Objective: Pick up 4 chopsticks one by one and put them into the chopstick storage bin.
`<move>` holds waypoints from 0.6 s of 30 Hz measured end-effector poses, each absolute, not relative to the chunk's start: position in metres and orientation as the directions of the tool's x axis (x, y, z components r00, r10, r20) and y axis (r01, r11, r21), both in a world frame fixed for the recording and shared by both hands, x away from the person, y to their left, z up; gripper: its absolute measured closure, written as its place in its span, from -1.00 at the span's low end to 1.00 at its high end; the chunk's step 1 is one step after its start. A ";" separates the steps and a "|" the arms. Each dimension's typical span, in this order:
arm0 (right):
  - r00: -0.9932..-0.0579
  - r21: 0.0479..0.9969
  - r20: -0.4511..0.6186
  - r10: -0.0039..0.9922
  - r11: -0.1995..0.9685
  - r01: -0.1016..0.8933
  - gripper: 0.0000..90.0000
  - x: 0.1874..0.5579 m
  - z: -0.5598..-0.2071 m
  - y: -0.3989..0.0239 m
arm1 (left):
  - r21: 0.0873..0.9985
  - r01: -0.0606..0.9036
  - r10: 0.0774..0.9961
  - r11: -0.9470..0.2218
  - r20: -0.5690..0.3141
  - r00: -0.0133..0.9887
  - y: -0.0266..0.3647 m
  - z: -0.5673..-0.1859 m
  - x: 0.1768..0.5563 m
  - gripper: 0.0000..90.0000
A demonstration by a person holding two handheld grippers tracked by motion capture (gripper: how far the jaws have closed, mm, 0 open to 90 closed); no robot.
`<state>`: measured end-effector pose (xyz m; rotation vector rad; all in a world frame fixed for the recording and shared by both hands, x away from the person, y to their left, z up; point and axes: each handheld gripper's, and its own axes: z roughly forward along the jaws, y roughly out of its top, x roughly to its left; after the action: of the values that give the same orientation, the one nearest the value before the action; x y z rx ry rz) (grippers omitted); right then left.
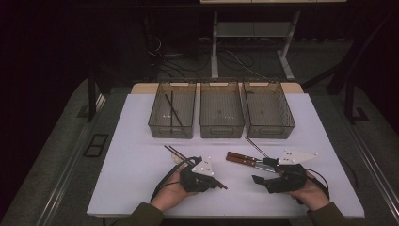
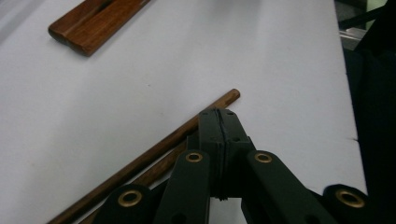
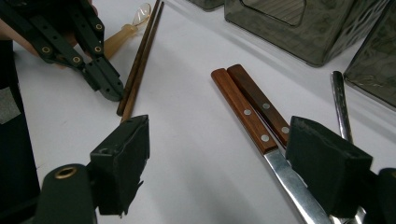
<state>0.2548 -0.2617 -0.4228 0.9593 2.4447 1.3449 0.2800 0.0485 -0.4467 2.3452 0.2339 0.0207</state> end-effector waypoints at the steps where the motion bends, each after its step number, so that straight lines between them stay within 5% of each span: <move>1: -0.772 0.810 0.136 0.620 0.379 0.447 -0.51 0.255 -0.423 -0.262 | 0.714 0.176 0.185 -0.678 -0.066 0.981 0.047 -0.447 0.280 0.98; 18: -0.772 0.813 0.137 0.620 0.375 0.445 -0.51 0.255 -0.423 -0.263 | 0.706 0.164 0.185 -0.689 -0.047 0.982 0.032 -0.449 0.298 0.98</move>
<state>0.2546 -0.2627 -0.4228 0.9584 2.4404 1.3508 0.2976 0.0318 -0.4486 2.3431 0.2425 0.0353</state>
